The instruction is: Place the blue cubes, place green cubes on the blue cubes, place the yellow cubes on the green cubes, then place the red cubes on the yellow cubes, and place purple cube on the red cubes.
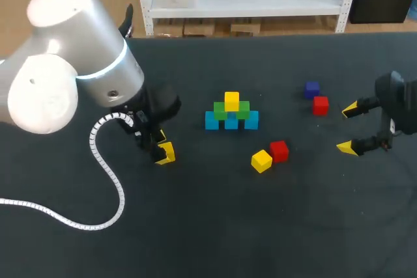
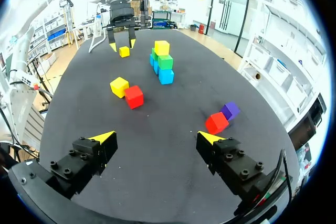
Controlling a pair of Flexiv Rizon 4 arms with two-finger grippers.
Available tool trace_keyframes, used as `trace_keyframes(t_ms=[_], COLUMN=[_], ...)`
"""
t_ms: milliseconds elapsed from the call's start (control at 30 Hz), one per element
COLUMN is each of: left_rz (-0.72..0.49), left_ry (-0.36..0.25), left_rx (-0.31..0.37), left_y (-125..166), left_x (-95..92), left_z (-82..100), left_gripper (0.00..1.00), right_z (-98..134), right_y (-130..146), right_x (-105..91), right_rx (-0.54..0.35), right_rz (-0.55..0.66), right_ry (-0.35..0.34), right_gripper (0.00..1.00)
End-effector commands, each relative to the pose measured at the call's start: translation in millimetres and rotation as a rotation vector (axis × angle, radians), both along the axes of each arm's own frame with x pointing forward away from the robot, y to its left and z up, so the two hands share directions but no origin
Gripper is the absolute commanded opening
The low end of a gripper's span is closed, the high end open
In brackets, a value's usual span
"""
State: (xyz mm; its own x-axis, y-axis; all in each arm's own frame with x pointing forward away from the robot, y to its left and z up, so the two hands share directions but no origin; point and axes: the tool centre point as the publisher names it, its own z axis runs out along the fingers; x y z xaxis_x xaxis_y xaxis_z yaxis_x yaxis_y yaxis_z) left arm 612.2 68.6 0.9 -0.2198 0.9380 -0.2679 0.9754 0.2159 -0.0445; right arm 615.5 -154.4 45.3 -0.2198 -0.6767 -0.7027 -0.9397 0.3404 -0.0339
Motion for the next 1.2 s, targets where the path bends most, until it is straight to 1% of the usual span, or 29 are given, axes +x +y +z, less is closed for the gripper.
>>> trace_keyframes(t_ms=[33,67,133,167,200,233,267,300,433,633,933,1067,1200], left_rz=[0.0,0.0,0.003,0.004,0.006,0.009,0.011,0.014,0.019,-0.018,-0.14,-0.178,-0.218], left_ry=[0.004,0.006,0.008,0.008,0.008,0.009,0.009,0.008,-0.003,-0.039,-0.067,-0.078,-0.094], left_rx=[0.006,0.007,0.008,0.008,0.007,0.007,0.007,0.006,-0.008,-0.022,0.012,0.023,0.024], left_y=[0.4,0.6,0.8,0.8,0.7,0.6,0.3,-0.1,-2.5,-8.9,-22.7,-30.6,-42.2], left_x=[0.5,-0.1,-1.2,-1.8,-2.3,-3.1,-3.9,-4.5,-5.4,0.3,22.8,32.8,39.9], left_z=[-2.1,-2.5,-3.1,-3.4,-3.5,-3.2,-2.5,-1.4,8.4,36.9,78.3,91.7,100.8], left_gripper=[0.47,0.45,0.36,0.3,0.18,0.13,0.04,0.0,0.0,0.0,0.0,0.0,0.0], right_z=[-0.9,-0.9,-0.9,-0.9,-0.9,-0.9,-0.9,-0.9,-0.9,-0.9,-0.9,-0.9,-0.9], right_y=[0.1,0.1,0.1,0.1,0.1,0.1,0.1,0.1,0.1,0.1,0.1,0.1,0.1], right_x=[0.4,0.4,0.4,0.4,0.4,0.4,0.4,0.4,0.4,0.4,0.4,0.4,0.4], right_rx=[0.003,0.003,0.003,0.003,0.003,0.003,0.003,0.003,0.003,0.003,0.003,0.003,0.003], right_rz=[0.001,0.001,0.001,0.001,0.001,0.001,0.001,0.001,0.001,0.001,0.001,0.001,0.001], right_ry=[-0.001,-0.001,-0.001,-0.001,-0.001,-0.001,-0.001,-0.001,-0.001,-0.001,-0.001,-0.001,-0.001], right_gripper=[1.0,1.0,1.0,1.0,1.0,1.0,1.0,1.0,1.0,1.0,1.0,1.0,1.0])
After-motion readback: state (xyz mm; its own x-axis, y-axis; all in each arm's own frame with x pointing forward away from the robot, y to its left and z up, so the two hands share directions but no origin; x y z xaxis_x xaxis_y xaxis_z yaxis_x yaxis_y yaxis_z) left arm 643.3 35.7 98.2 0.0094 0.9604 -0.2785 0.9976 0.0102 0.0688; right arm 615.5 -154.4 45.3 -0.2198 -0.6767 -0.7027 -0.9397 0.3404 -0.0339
